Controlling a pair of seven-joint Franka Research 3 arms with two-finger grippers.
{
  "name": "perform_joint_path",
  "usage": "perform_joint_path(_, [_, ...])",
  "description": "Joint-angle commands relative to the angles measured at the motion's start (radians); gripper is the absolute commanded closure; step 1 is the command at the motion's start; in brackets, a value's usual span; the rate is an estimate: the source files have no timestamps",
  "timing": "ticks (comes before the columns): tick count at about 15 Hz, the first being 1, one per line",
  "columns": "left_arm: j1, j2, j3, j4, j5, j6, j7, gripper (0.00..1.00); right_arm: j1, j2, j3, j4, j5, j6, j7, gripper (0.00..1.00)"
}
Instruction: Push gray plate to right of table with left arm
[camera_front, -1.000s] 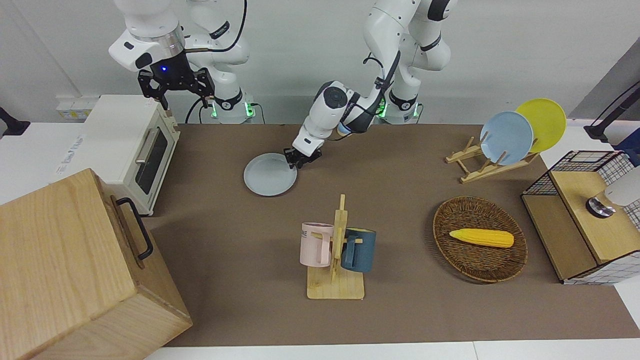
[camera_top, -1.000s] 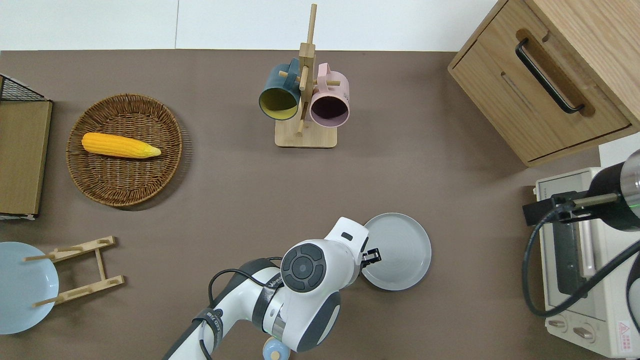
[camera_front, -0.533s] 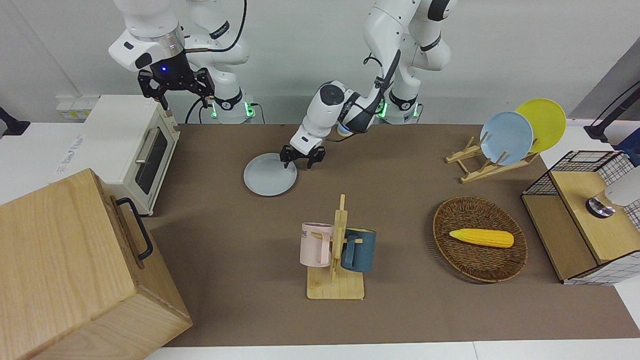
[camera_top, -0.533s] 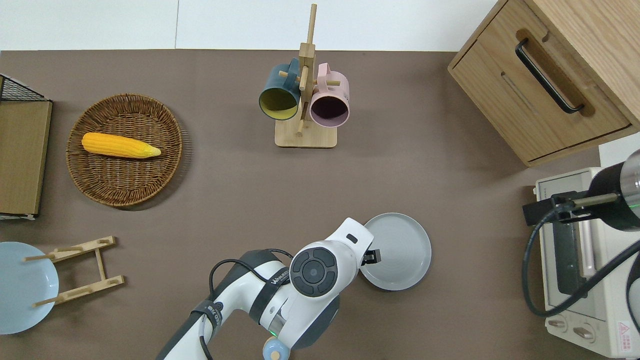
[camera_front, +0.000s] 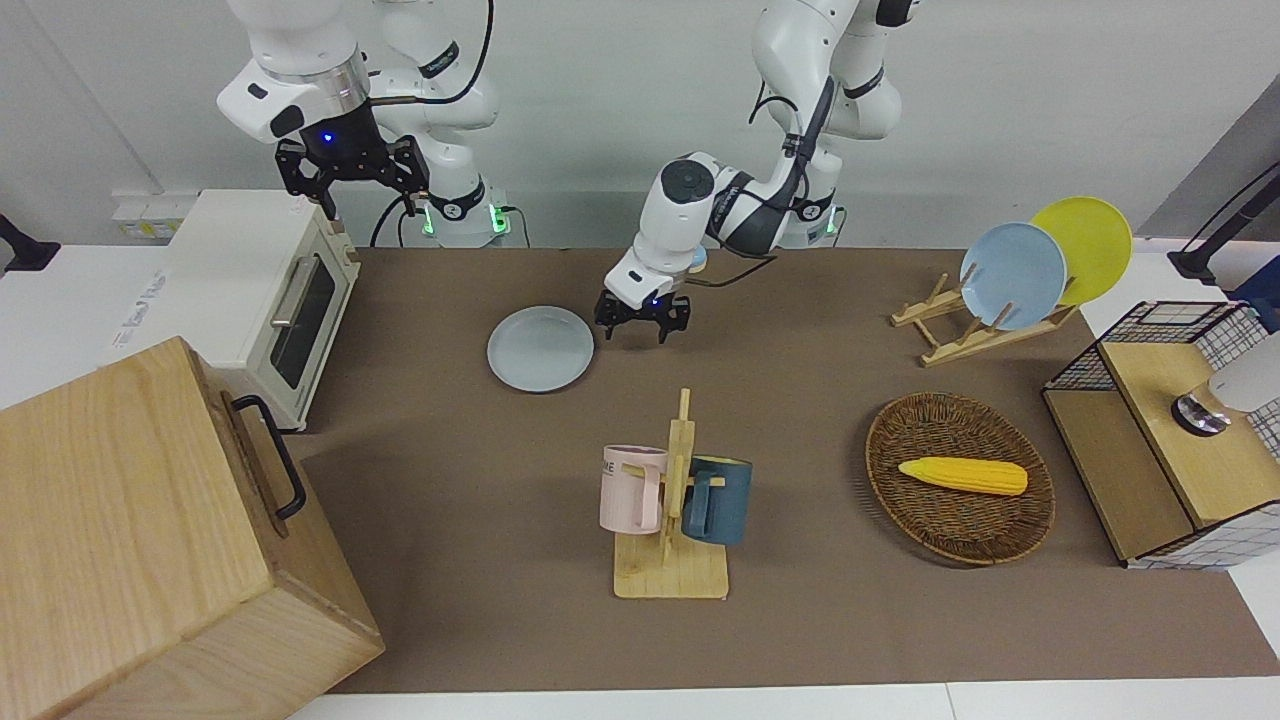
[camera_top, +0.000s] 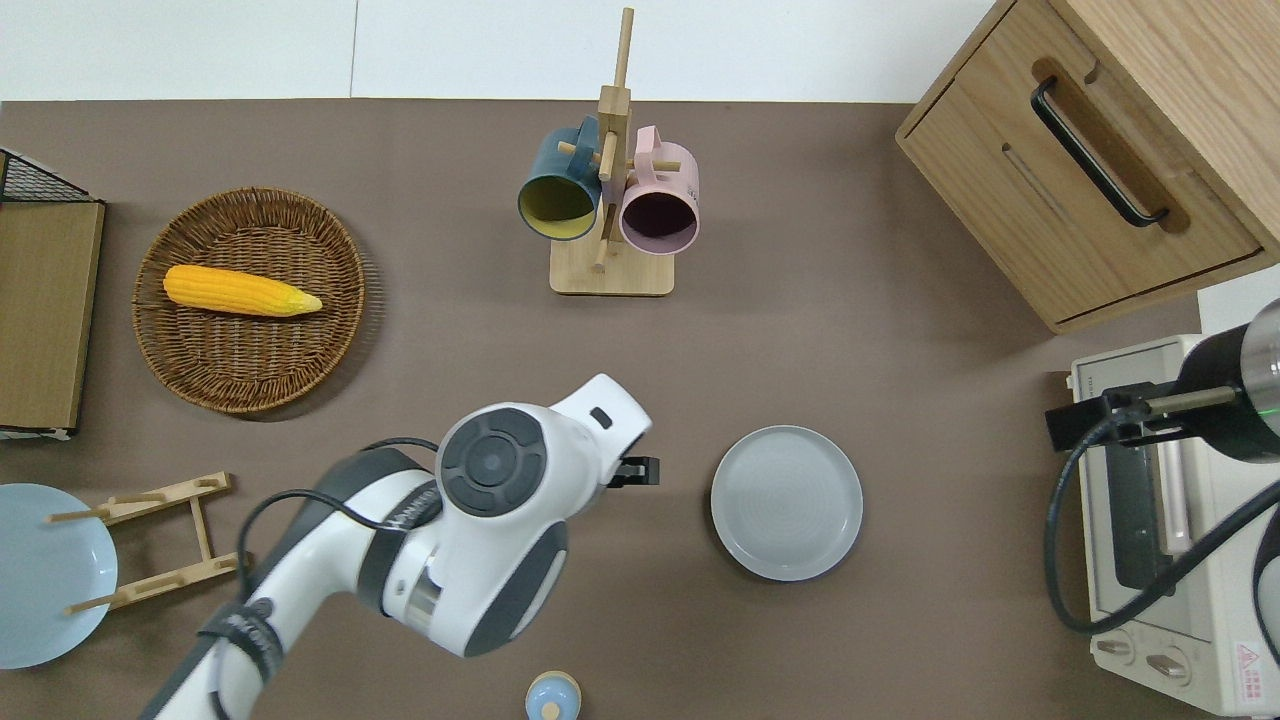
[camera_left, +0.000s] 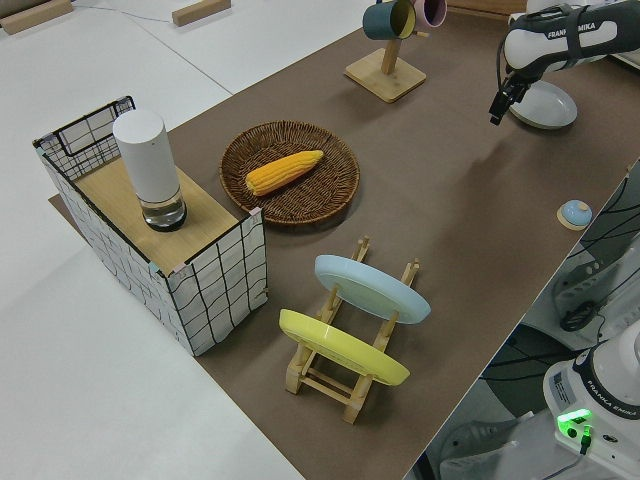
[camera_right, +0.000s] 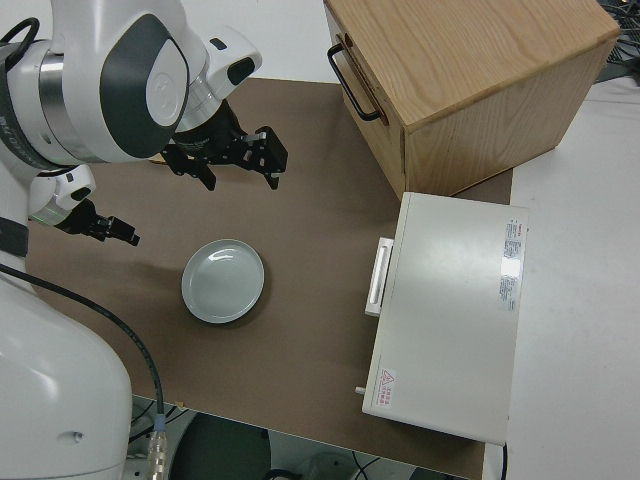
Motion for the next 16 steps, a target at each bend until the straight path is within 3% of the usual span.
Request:
perform_joint_path(1, [0.115,-0.098,-0.004,-0.015,0.020,-0.117,0.145,0.00,-0.001,-0.010,0.000,-0.004,0.002,-0.007,-0.008,0.005])
perform_joint_path(9, [0.295,-0.207,-0.003,0.011,0.074,-0.211,0.284,0.00,-0.001,-0.010,0.000,-0.004,0.002,-0.007,-0.008,0.005])
perform_joint_path(12, [0.335,-0.220,0.042,0.095,0.076,-0.324,0.379,0.00,-0.001,-0.010,0.000,-0.004,0.002,-0.007,-0.008,0.005])
perform_joint_path(14, [0.335,-0.218,0.088,0.197,0.076,-0.443,0.399,0.00,-0.001,-0.010,0.000,-0.004,0.002,-0.007,-0.008,0.005])
perform_joint_path(16, [0.337,-0.220,0.103,0.252,0.076,-0.514,0.399,0.00,-0.001,-0.010,0.000,-0.004,0.002,-0.007,-0.008,0.005])
